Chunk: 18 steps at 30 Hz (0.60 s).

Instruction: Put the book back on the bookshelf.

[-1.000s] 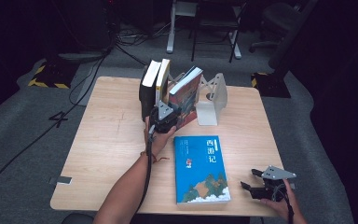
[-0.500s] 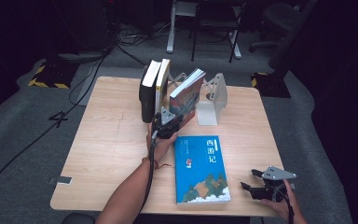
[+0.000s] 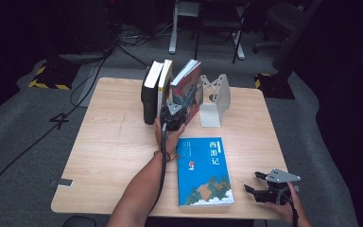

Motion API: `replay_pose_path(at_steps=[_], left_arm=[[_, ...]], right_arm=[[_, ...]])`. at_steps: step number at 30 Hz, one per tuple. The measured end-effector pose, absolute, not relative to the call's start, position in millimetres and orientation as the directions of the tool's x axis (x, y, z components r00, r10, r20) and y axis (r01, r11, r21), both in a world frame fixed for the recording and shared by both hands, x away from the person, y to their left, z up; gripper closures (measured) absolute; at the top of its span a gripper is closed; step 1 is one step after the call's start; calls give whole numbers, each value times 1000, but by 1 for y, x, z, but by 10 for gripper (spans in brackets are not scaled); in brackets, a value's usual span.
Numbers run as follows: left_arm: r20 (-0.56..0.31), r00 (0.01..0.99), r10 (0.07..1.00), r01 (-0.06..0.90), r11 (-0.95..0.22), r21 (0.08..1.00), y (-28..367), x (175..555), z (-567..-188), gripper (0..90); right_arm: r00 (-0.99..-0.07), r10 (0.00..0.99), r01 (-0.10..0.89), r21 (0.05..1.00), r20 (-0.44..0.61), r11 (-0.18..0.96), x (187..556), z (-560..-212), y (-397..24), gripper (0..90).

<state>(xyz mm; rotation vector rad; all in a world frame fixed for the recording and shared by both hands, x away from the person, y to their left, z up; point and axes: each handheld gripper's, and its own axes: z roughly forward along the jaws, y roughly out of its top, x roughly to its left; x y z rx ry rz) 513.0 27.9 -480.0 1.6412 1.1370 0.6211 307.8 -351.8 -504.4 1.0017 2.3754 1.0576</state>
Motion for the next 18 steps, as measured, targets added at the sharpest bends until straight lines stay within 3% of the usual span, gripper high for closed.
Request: replay_pose_path(at_steps=[18], left_arm=[[-17, 399, 917, 353, -137, 926, 20, 536, -479, 712]], right_arm=[[-689, 724, 463, 753, -27, 469, 309, -505, -352, 263]])
